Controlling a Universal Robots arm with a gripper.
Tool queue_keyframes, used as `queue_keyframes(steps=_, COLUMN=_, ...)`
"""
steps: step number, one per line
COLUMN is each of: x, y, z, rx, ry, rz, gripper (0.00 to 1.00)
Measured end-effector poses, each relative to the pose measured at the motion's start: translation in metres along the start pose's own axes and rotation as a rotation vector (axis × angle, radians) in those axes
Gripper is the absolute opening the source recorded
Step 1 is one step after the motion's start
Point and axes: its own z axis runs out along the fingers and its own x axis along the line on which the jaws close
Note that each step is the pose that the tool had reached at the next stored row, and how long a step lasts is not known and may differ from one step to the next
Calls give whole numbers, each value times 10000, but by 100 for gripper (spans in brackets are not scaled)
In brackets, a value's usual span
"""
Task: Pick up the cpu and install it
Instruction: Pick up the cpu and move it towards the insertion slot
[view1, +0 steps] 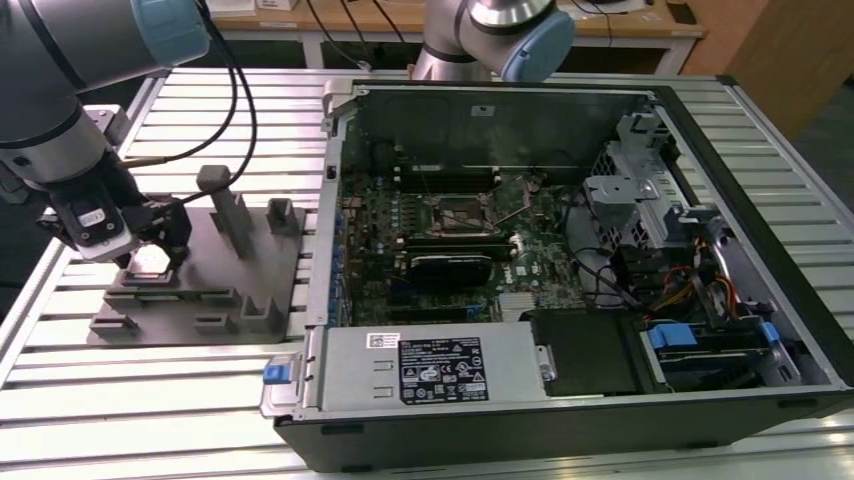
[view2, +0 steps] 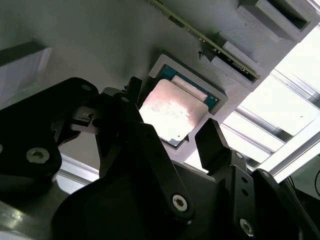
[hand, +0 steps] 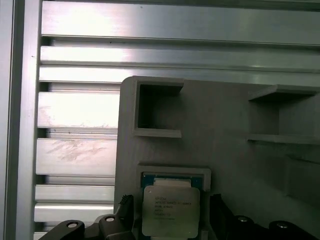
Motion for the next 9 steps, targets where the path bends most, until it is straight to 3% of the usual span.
queue_keyframes(steps=9, x=-1, y=0, z=1, rx=-62, ry=2, rz=-104, gripper=71)
